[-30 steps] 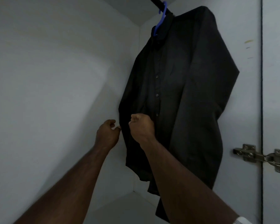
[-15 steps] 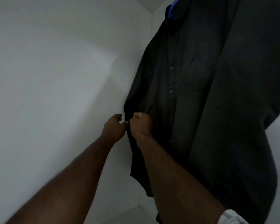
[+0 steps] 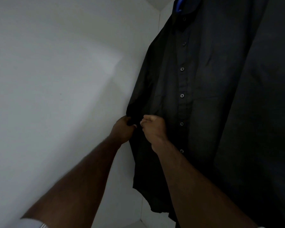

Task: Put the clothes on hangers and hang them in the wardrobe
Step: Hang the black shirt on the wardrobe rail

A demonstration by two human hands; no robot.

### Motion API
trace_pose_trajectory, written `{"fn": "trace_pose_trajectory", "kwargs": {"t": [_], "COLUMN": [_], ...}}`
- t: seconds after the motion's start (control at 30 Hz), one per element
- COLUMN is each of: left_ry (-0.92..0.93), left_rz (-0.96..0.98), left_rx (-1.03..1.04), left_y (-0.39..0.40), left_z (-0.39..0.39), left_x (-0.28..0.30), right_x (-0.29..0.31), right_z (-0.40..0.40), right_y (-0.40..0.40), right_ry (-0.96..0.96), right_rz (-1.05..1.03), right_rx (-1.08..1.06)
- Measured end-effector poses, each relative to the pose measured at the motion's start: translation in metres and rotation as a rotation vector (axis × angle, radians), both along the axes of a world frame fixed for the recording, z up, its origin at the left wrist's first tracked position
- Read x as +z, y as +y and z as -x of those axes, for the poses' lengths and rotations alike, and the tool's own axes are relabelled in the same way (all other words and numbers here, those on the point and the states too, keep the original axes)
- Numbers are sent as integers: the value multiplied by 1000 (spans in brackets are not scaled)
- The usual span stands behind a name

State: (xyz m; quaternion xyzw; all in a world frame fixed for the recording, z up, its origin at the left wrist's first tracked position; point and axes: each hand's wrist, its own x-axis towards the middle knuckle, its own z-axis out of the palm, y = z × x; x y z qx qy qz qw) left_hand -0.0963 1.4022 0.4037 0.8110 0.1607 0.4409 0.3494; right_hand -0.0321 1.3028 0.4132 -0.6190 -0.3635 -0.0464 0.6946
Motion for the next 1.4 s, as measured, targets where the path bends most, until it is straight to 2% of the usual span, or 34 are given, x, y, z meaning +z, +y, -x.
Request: {"fn": "trace_pose_trajectory", "kwargs": {"t": [0.27, 0.4, 0.5, 0.57, 0.63, 0.77, 0.93, 1.07, 1.23, 1.4], "left_ry": [-220, -314, -409, -452, -441, -279, -82, -72, -202, -225], "left_rz": [-27, -22, 16, 96, 200, 312, 369, 390, 411, 367], "left_rx": [120, -36, -169, -149, -119, -104, -239, -337, -259, -219], "left_y": [2, -6, -11, -10, -6, -3, -32, -50, -43, -38], "left_z": [32, 54, 72, 85, 98, 113, 128, 143, 162, 187], "left_x": [-12, -16, -12, -8, -7, -8, -2, 5, 8, 7], "right_x": [-6, -13, -12, -11, -9, -7, -2, 1, 0, 1], "right_z": [8, 34, 51, 63, 75, 93, 105, 110, 116, 125], "right_y": [3, 10, 12, 5, -8, -43, -86, -106, -110, -107], "right_ry": [-10, -129, -165, -114, -5, 214, 291, 355, 350, 315], "right_rz": [33, 129, 70, 26, -24, -155, -273, -298, -275, -237], "right_rx": [74, 89, 1, -36, 39, 271, 412, 374, 250, 128]}}
